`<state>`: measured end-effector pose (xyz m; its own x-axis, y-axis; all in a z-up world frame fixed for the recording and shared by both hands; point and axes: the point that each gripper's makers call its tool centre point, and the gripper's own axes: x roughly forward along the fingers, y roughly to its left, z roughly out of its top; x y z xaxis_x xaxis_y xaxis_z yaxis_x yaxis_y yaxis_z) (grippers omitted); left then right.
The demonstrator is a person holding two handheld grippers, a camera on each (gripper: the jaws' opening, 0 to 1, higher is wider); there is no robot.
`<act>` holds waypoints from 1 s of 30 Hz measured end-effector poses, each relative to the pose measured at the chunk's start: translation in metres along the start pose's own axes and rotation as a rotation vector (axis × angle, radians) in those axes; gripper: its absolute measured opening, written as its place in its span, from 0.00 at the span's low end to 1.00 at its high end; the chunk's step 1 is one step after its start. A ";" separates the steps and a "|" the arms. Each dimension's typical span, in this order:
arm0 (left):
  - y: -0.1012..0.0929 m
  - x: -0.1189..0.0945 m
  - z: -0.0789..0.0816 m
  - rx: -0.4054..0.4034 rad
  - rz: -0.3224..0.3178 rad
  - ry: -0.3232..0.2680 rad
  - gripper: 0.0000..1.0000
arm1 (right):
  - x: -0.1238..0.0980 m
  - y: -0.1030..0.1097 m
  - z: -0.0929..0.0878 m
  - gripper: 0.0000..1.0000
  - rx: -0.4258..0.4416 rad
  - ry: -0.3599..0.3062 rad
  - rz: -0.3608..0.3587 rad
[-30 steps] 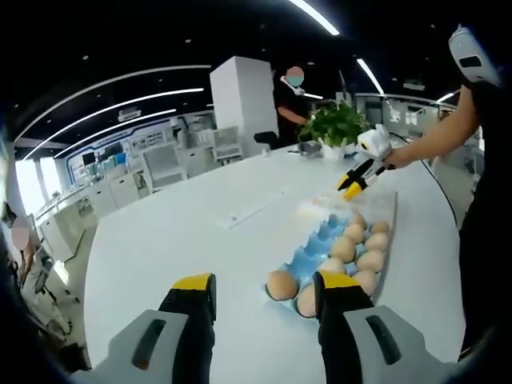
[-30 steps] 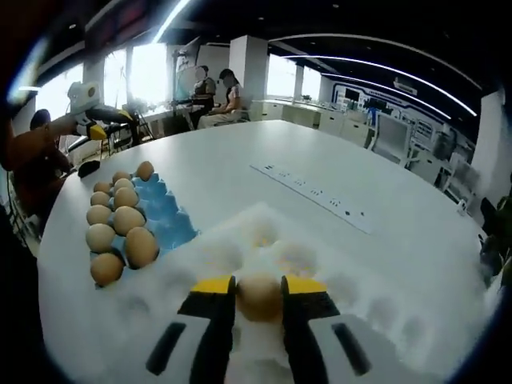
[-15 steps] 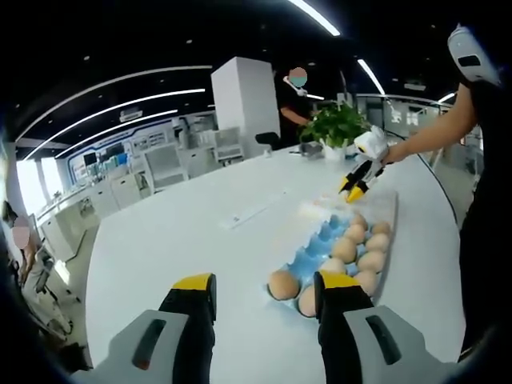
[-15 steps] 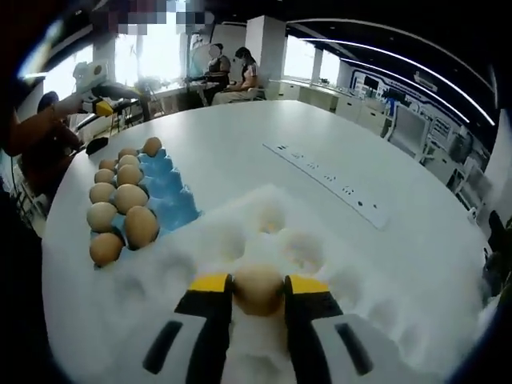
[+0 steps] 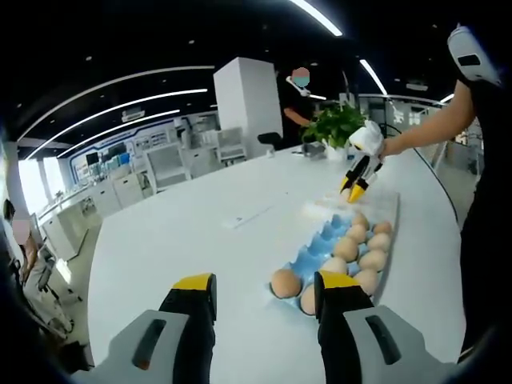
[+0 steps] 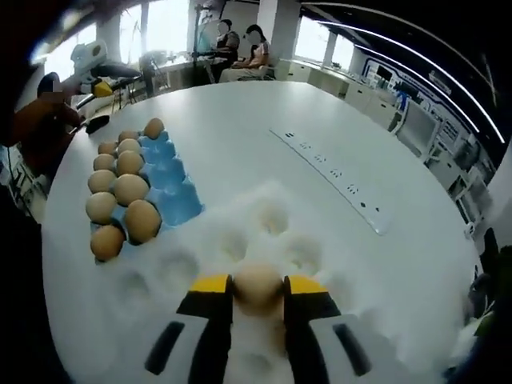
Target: Place the egg into an empty slot of the egg tray after lifting it from the table, then release the egg inside the slot.
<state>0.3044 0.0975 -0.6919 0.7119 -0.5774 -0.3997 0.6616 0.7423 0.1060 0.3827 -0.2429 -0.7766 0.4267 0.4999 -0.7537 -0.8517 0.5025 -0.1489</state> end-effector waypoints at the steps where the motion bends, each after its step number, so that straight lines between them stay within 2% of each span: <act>1: 0.000 0.000 0.000 0.000 0.000 0.001 0.49 | -0.002 -0.001 0.003 0.24 0.002 -0.010 0.001; 6: 0.001 0.000 -0.001 -0.003 0.001 0.000 0.49 | -0.016 -0.002 0.018 0.25 -0.015 -0.064 -0.016; 13: -0.001 0.001 -0.001 -0.002 -0.002 -0.001 0.49 | -0.021 -0.002 0.019 0.25 -0.029 -0.070 -0.025; 20: -0.001 0.001 -0.001 -0.002 -0.005 -0.002 0.49 | -0.022 0.000 0.018 0.25 -0.037 -0.065 -0.022; 30: -0.001 0.000 -0.004 -0.006 -0.005 0.004 0.49 | -0.011 0.017 0.036 0.25 -0.064 -0.091 0.022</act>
<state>0.3033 0.0981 -0.6955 0.7078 -0.5794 -0.4042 0.6634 0.7417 0.0986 0.3743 -0.2147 -0.7475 0.4311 0.5736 -0.6965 -0.8776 0.4460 -0.1759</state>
